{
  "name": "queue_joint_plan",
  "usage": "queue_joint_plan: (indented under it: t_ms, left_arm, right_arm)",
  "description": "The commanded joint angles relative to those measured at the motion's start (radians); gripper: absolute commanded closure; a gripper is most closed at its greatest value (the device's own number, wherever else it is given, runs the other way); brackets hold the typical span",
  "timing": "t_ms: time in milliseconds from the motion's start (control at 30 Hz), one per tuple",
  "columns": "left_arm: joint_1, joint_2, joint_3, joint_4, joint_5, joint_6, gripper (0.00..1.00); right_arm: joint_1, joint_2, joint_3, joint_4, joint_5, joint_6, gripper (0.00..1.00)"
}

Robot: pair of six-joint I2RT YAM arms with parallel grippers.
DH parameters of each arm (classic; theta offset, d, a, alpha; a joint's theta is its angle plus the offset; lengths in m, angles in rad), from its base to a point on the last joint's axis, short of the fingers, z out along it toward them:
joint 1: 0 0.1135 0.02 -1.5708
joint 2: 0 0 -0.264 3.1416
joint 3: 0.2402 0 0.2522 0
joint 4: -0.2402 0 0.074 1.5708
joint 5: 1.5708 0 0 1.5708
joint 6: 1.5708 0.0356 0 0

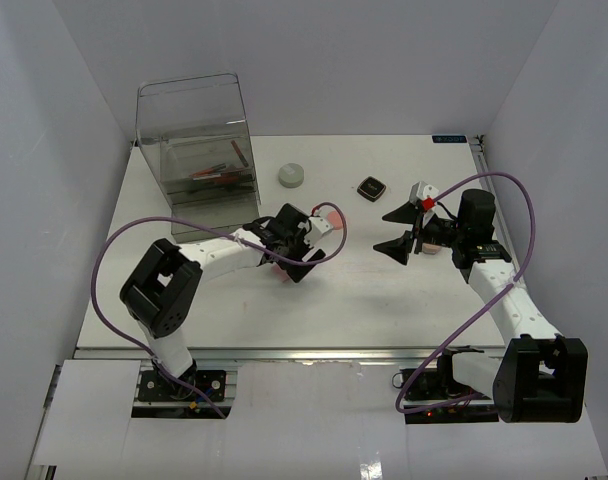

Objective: Organize the makeup

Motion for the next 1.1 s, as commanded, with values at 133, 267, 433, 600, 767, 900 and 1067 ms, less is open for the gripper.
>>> queue_joint_plan:
  t_ms: [133, 267, 433, 600, 767, 900, 1067]
  left_arm:
    - [-0.007, 0.032, 0.042, -0.037, -0.026, 0.017, 0.02]
    - [-0.006, 0.051, 0.05, -0.043, -0.029, 0.014, 0.03]
    - [-0.007, 0.069, 0.052, -0.053, -0.026, 0.008, 0.05]
    - [-0.006, 0.079, 0.05, -0.072, -0.002, 0.0, 0.1]
    - [-0.004, 0.093, 0.057, -0.096, 0.015, -0.019, 0.15]
    - [0.0, 0.109, 0.058, -0.107, 0.015, -0.032, 0.17]
    - [0.007, 0.11, 0.062, -0.112, 0.015, -0.045, 0.2]
  right_arm:
    - [-0.007, -0.003, 0.036, 0.019, -0.024, 0.0, 0.13]
    - [-0.009, -0.003, 0.034, 0.022, -0.024, 0.002, 0.13]
    - [-0.009, -0.005, 0.033, 0.024, -0.025, 0.003, 0.13]
    - [-0.009, -0.008, 0.033, 0.025, -0.027, 0.005, 0.13]
    - [-0.011, -0.011, 0.031, 0.028, -0.029, 0.006, 0.13]
    - [-0.012, -0.011, 0.031, 0.03, -0.032, 0.007, 0.13]
    - [-0.013, -0.015, 0.03, 0.032, -0.034, 0.009, 0.13]
